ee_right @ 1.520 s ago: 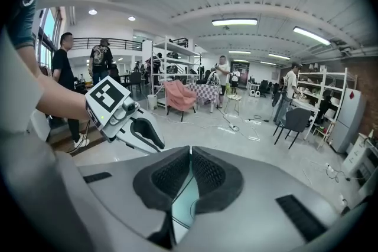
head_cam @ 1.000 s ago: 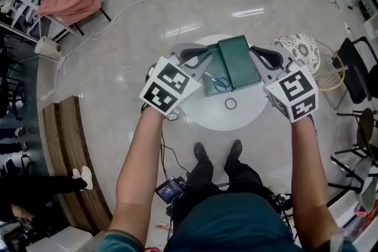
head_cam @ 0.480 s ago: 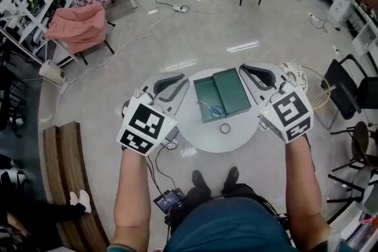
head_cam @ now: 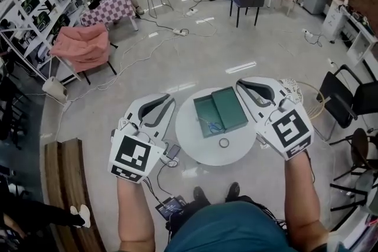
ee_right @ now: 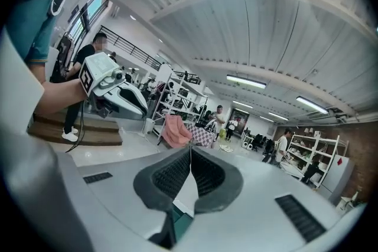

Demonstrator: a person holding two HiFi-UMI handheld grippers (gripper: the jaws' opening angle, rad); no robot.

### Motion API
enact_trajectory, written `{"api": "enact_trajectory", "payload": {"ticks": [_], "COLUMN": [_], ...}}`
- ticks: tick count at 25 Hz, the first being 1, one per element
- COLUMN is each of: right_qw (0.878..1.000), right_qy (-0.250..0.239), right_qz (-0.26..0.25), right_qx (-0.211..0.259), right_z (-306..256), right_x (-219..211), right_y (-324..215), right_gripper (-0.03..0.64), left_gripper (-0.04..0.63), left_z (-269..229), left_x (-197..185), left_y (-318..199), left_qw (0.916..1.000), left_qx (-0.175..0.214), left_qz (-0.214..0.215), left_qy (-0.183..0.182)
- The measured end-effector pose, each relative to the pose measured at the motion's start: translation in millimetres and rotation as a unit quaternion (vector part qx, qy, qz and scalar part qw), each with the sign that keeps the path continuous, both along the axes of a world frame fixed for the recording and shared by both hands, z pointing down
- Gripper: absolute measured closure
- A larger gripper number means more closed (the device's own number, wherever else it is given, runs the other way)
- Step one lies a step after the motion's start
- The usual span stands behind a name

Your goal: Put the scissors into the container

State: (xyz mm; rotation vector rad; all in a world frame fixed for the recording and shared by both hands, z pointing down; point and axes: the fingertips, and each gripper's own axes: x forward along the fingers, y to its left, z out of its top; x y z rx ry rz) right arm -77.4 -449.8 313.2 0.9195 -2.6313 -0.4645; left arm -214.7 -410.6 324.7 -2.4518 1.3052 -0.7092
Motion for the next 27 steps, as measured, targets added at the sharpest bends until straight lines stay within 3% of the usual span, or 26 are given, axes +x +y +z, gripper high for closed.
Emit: {"api": "enact_trajectory", "payload": {"ticks": [8, 16, 27], "right_qw": [1.0, 0.999, 0.999], "right_qy": [0.024, 0.021, 0.033], "right_qz": [-0.013, -0.023, -0.022], "right_qx": [0.005, 0.009, -0.004], "right_z": [-9, 22, 45], "right_x": [0, -30, -72], "right_y": [51, 92, 74], "right_gripper": [0.58, 0.58, 0.58], "left_gripper": [0.543, 0.543, 0.543], "left_z": [-20, 13, 38], "left_x": [0, -21, -54], "left_y": [46, 82, 65], "left_qw": [0.9994, 0.9991, 0.9993], "left_qx": [0.022, 0.025, 0.013], "left_qz": [-0.012, -0.007, 0.003], "left_qy": [0.026, 0.033, 0.035]}}
